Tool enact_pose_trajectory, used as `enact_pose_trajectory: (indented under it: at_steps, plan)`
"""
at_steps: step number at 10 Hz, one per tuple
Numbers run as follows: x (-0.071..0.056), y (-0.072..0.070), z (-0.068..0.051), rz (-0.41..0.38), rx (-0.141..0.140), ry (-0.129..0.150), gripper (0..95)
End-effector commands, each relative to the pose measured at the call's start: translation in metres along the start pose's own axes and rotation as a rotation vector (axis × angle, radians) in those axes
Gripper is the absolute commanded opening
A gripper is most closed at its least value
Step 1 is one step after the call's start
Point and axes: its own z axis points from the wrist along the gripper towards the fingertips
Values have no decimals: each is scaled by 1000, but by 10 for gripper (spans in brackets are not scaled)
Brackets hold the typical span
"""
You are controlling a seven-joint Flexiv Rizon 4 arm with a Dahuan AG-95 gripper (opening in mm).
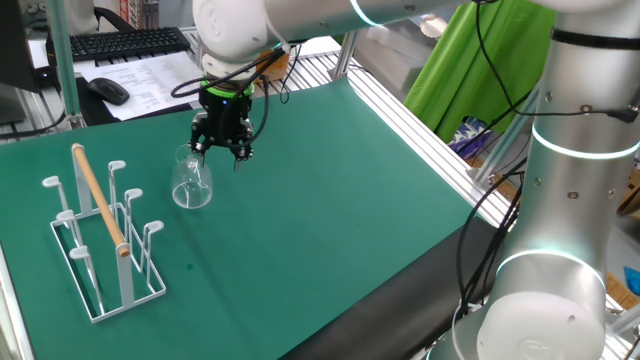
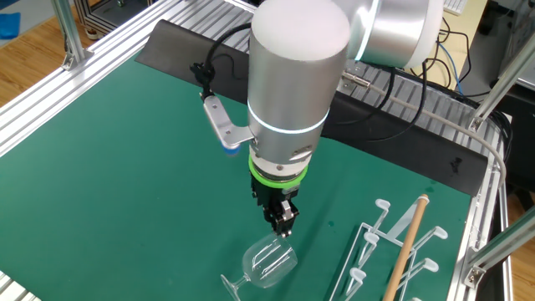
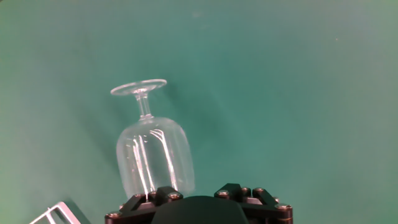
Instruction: Put the cup on the cup rack
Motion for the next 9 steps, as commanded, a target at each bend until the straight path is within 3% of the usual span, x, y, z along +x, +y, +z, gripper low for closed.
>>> enact_pose_trajectory:
  at_steps: [1,5,9]
  plan:
    - [3,-2,3,35,-36,-50,570]
    - [8,-3,6,83,-77,-87,570]
    - [8,-3,6,68,-52,-70,570]
